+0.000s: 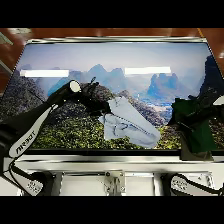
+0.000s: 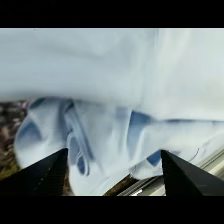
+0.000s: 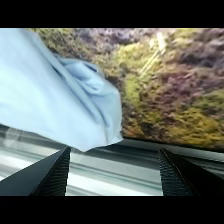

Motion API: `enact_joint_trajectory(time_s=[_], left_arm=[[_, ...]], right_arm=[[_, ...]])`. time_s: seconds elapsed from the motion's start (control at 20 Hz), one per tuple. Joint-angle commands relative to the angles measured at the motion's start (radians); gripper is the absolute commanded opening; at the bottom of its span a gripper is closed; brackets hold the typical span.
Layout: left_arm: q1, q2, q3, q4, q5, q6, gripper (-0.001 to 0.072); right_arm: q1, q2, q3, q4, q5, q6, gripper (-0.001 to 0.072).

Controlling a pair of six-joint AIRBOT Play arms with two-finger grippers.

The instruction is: Fold the shirts.

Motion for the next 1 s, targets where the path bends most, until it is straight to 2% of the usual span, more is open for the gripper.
enact_joint_trajectory(time_s=[0.0, 0.05, 0.1, 0.15, 0.25, 0.3, 0.45, 0.5, 0.55, 0.6, 0.65, 0.75, 0.95], left_arm=[[-0.043, -0.043, -0.006, -0.064, 0.061, -0.002, 0.0689], [-0.045, -0.048, -0.006, -0.066, 0.060, -0.006, 0.0550], [-0.045, -0.052, -0.006, -0.066, 0.060, -0.009, 0.0446], [-0.044, -0.054, -0.006, -0.066, 0.060, -0.010, 0.0381], [-0.039, -0.053, -0.006, -0.066, 0.053, -0.004, 0.0090], [-0.038, -0.052, -0.002, -0.066, 0.045, 0.005, 0.0041], [-0.039, -0.051, 0.021, -0.066, 0.028, 0.022, 0.0041], [-0.039, -0.051, 0.036, -0.065, 0.018, 0.028, 0.0040], [-0.039, -0.048, 0.050, -0.065, 0.018, 0.037, 0.0040], [-0.039, -0.040, 0.066, -0.061, 0.018, 0.050, 0.0040], [-0.039, -0.029, 0.085, -0.043, 0.019, 0.065, 0.0039], [-0.040, 0.024, 0.130, 0.066, 0.014, 0.077, 0.0038], [-0.038, 0.240, 0.252, 0.375, -0.032, 0.016, 0.0038]], right_arm=[[-0.008, -0.006, -0.096, 0.076, -0.027, -0.053, 0.0669], [-0.008, -0.006, -0.111, 0.079, -0.034, -0.057, 0.0669], [-0.008, -0.006, -0.121, 0.079, -0.035, -0.057, 0.0669], [-0.007, -0.006, -0.133, 0.084, -0.031, -0.058, 0.0669], [0.020, -0.006, -0.171, 0.092, -0.030, -0.079, 0.0669], [0.045, -0.006, -0.195, 0.090, -0.047, -0.084, 0.0669], [0.140, -0.006, -0.247, 0.088, -0.179, -0.064, 0.0663], [0.167, -0.006, -0.247, 0.087, -0.228, -0.045, 0.0581], [0.187, -0.005, -0.247, 0.094, -0.272, -0.036, 0.0360], [0.198, -0.005, -0.241, 0.092, -0.290, -0.029, 0.0096], [0.201, -0.003, -0.226, 0.093, -0.283, -0.026, 0.0070], [0.201, 0.026, -0.170, 0.093, -0.235, -0.050, 0.0070], [0.201, 0.224, 0.072, 0.126, -0.189, -0.103, 0.0070]])
